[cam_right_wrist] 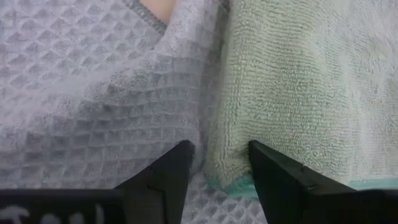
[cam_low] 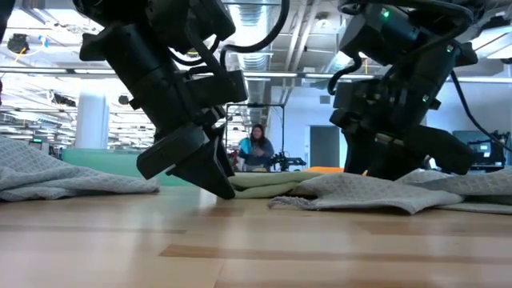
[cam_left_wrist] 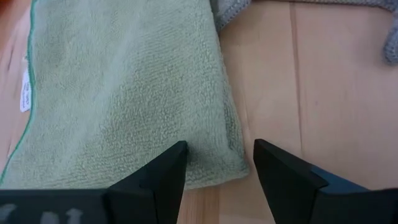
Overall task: Fold microfiber towels
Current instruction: Put the folded green towel into the bin
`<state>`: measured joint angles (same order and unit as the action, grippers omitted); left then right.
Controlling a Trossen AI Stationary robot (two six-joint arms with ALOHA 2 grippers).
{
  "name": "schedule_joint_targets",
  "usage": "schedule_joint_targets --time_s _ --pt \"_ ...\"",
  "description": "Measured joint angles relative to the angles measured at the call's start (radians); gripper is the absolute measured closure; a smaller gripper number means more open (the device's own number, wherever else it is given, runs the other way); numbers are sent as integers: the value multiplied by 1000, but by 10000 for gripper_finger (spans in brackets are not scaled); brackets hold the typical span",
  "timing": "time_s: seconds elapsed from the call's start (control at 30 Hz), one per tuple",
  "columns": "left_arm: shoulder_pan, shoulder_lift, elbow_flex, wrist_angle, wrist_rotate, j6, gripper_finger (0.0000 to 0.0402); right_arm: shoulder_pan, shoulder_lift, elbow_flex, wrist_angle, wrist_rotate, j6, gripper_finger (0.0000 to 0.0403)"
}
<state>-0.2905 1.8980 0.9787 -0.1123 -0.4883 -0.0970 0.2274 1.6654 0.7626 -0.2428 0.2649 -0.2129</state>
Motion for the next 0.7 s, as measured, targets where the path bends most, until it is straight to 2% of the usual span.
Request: schedule_joint_targets --time_s 0.23,0.33,0.47,0.63,0.7 --pt "-2 0 0 0 -19 24 218 -1 -16 -3 4 -1 16 264" --pt "-2 1 -1 0 -26 7 232 -1 -16 -3 10 -1 44 283" --pt "-2 3 -1 -2 -30 11 279 -1 -16 -3 16 -1 48 308" --pt "1 5 -3 -14 -46 14 369 0 -16 -2 20 -1 48 336" --pt "2 5 -3 -16 -51 7 390 0 -16 -2 20 -1 48 344"
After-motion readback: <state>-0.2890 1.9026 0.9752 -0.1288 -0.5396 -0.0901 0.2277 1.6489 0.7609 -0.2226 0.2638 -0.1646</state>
